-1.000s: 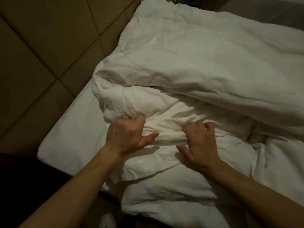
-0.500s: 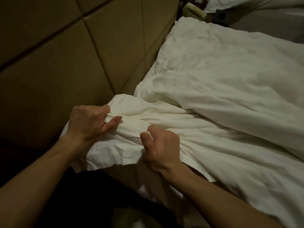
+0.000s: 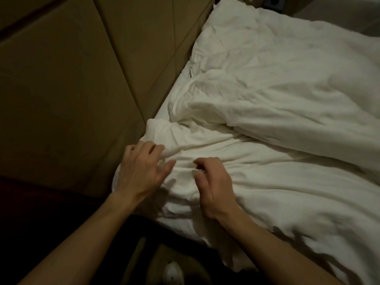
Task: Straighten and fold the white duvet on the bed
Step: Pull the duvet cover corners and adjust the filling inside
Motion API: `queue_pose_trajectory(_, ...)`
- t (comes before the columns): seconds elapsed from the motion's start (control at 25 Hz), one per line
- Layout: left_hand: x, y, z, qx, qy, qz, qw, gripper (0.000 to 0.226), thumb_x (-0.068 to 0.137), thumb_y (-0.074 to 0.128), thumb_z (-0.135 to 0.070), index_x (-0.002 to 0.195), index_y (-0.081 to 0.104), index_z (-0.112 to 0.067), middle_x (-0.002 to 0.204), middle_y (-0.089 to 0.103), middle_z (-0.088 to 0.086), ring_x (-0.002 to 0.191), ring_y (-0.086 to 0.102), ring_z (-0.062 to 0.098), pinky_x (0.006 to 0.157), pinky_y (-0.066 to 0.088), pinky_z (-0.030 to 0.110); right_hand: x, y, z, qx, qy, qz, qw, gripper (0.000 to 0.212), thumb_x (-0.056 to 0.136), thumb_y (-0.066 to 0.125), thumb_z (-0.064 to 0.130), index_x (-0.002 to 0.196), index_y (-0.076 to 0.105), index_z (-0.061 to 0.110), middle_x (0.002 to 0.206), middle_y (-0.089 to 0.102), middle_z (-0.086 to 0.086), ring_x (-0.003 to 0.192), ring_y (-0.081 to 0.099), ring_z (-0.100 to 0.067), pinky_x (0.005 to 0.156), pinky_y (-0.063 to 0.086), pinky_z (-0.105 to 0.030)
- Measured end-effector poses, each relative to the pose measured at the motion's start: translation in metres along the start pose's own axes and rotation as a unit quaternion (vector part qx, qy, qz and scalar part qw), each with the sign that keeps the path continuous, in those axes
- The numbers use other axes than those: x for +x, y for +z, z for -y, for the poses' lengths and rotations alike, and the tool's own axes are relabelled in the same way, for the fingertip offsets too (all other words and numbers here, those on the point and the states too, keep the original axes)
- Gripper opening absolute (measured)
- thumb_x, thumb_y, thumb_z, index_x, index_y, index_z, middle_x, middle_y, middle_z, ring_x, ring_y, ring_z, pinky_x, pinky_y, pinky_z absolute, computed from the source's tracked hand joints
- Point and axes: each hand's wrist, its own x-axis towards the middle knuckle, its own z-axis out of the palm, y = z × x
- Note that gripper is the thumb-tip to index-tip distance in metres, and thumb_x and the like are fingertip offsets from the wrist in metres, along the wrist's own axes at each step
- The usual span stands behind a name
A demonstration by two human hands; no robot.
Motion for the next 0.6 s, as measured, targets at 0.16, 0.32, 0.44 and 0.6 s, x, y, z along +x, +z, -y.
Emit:
queue_pose_trajectory(0.16,-0.009,0.0,-0.107,-0.115,0.104,-0.04,0.987,0.059,0.099,0.031,-0.057,0.115,0.062,-0.01,0.109,0.063,0.015,0.098,0.057,0.031,0.084,0.042,0.04,-0.044,-0.08,-0.017,-0.012,-0.017,-0.079,0.997,0.073,0.103,0.024,0.063,0.125,0.058,0.002,0.12,0.057,-0.006,0.109,0.056,-0.023,0.093,0.045,-0.034)
queue_pose_trajectory(0.32,-0.025,0.011,-0.233,-0.2,0.205,-0.044,0.957,0.055,0.098,0.034,-0.056,0.122,0.053,-0.01,0.119,0.06,0.02,0.106,0.055,0.032,0.088,0.042,0.04,-0.113,-0.18,-0.052,-0.105,-0.006,-0.141,0.984,0.069,0.103,0.022,0.062,0.13,0.051,0.005,0.131,0.054,-0.011,0.12,0.051,-0.027,0.102,0.042,-0.047)
queue_pose_trajectory(0.44,-0.018,0.031,-0.305,-0.187,0.214,0.0,0.959,0.061,0.098,0.029,-0.058,0.128,0.053,-0.011,0.128,0.058,0.02,0.117,0.053,0.033,0.099,0.041,0.044,-0.151,-0.244,-0.091,-0.205,0.023,-0.161,0.965,0.073,0.104,0.02,0.059,0.135,0.05,0.001,0.138,0.053,-0.014,0.129,0.047,-0.033,0.11,0.033,-0.059)
queue_pose_trajectory(0.6,-0.011,0.075,-0.365,-0.092,0.21,0.077,0.97,0.064,0.096,0.03,-0.059,0.122,0.063,-0.011,0.122,0.062,0.016,0.113,0.055,0.033,0.101,0.04,0.046,-0.189,-0.288,-0.154,-0.294,0.094,-0.166,0.937,0.076,0.104,0.019,0.061,0.143,0.046,0.001,0.143,0.051,-0.02,0.135,0.042,-0.033,0.118,0.021,-0.058)
